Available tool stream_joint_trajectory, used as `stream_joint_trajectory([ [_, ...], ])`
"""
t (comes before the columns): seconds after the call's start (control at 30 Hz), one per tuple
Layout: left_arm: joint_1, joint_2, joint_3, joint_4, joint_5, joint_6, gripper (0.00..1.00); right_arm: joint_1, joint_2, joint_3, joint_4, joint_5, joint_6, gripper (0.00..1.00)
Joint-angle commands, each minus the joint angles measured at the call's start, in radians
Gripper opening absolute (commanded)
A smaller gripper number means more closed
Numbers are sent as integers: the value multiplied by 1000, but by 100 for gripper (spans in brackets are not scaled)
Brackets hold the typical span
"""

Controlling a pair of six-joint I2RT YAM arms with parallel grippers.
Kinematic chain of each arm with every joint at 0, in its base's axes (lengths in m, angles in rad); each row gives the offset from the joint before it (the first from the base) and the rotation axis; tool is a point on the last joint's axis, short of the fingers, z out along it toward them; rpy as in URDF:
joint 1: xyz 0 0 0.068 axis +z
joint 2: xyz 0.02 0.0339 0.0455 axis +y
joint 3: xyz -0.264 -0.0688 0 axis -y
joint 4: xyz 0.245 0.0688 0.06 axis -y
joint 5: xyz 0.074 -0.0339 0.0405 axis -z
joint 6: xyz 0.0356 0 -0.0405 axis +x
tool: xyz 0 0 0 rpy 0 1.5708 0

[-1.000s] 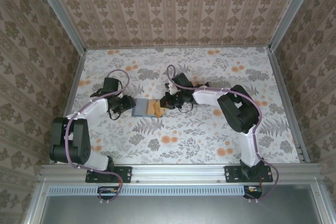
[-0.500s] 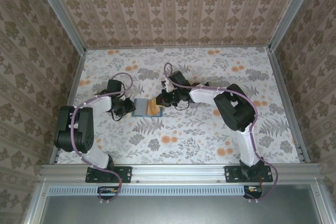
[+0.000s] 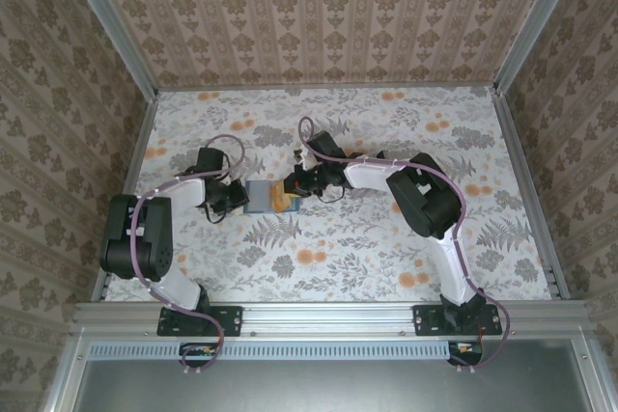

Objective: Put the credit cards into the card holder
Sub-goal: Insert the credit card into the card slot.

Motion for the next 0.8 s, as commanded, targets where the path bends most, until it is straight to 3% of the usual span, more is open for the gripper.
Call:
stream_joint_trajectory([
  [0.0,-1,33,-23,10,31,3,13,4,-6,16,9,-31,7,6],
  [0.77,-9,56,-28,42,46,1,12,-7,-79,18,-98,38,-66,5],
])
